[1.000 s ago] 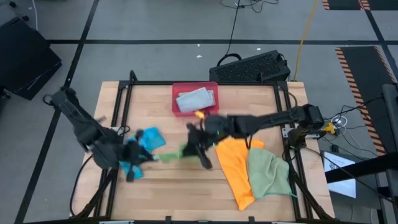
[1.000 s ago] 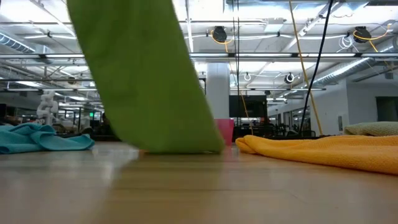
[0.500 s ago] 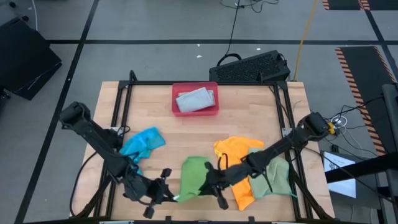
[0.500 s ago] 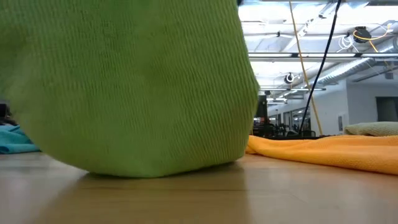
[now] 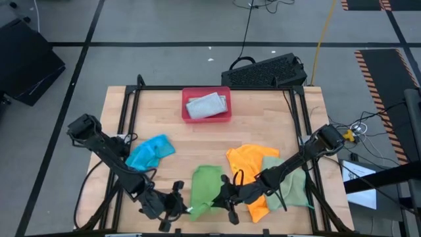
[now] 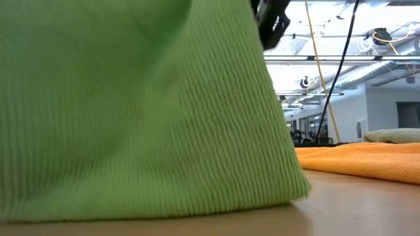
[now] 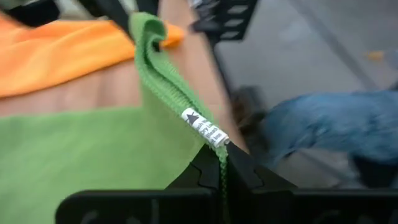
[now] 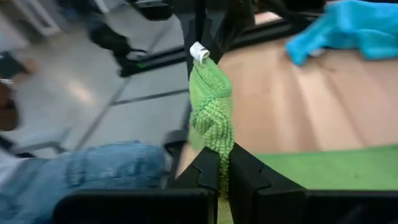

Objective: Fold microfiber towels
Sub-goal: Fold the green towel

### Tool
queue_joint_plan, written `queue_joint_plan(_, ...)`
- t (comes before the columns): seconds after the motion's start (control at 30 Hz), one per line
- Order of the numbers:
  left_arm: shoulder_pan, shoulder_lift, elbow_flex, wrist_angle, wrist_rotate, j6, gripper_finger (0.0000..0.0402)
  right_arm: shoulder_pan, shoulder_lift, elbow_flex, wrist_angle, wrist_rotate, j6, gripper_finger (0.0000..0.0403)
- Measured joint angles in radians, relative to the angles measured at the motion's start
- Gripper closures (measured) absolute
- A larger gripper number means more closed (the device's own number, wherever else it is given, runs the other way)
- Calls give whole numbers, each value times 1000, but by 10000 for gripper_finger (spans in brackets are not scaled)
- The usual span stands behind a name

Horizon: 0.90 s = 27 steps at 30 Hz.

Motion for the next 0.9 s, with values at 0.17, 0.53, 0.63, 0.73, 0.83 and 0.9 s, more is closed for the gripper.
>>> queue_joint_plan(0.17,64,-13,0,-116,-40,3,388,-5,-4,-1,-103,67,9,395)
queue_joint_plan(0.53,237,-11,0,-171,-3,84,386,-69,-40,-1,-250,89,56,395)
queue_joint_plan(0.63,266,-11,0,-221,-3,89,394,-97,-40,-1,-290,90,70,395)
queue_joint_plan(0.73,287,-11,0,-271,-14,76,395,-122,-40,-1,-366,90,102,395)
queue_joint_plan(0.83,310,-5,0,-280,-15,69,386,-141,-40,-1,-399,90,117,395)
queue_joint_plan(0.9,324,17,1,-276,-13,68,386,-151,-40,-1,-413,87,117,395)
